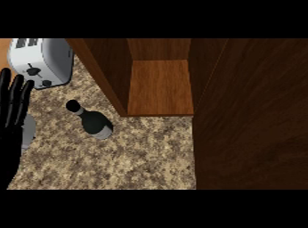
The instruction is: Pick up the wine, place it into the cabinet and close the cabinet
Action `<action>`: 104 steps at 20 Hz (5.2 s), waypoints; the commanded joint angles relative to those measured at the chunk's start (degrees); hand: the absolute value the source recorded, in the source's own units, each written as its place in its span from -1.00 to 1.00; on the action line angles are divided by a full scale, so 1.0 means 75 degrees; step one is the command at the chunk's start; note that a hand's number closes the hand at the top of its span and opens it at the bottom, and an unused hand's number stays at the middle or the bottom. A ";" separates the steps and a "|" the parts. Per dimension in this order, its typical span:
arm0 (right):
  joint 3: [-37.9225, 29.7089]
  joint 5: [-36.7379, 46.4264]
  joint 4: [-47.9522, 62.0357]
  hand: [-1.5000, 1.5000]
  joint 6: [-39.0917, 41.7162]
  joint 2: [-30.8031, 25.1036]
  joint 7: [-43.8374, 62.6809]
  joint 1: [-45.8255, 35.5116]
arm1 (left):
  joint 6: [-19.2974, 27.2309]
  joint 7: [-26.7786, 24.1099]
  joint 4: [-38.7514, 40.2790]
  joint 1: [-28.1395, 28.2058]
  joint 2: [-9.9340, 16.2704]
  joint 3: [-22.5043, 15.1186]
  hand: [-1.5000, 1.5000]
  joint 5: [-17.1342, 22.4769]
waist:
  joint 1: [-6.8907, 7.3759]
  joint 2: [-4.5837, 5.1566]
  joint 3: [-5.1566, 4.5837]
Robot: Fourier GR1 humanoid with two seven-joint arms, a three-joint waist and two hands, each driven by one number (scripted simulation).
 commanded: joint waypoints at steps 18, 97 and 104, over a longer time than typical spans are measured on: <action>0.0545 -0.1858 -0.1669 -1.00 0.0982 -0.0363 0.2279 0.0877 | 0.5663 0.0362 0.3760 -0.3318 -0.0857 -0.0592 -1.00 -0.0188 | -0.0009 0.0021 -0.0161; -0.0909 -0.2609 -0.2182 -1.00 0.1988 -0.0065 0.3350 0.0609 | 0.3777 -0.3778 0.6220 0.0477 -0.0858 0.0019 -1.00 0.2440 | 0.0066 0.0010 -0.0157; 0.0195 -0.1514 -0.2392 -1.00 0.1401 0.0461 0.3682 0.0287 | 0.3502 -0.4593 0.8509 -0.1200 -0.0808 0.0725 -1.00 0.2796 | 0.0043 0.0017 -0.0160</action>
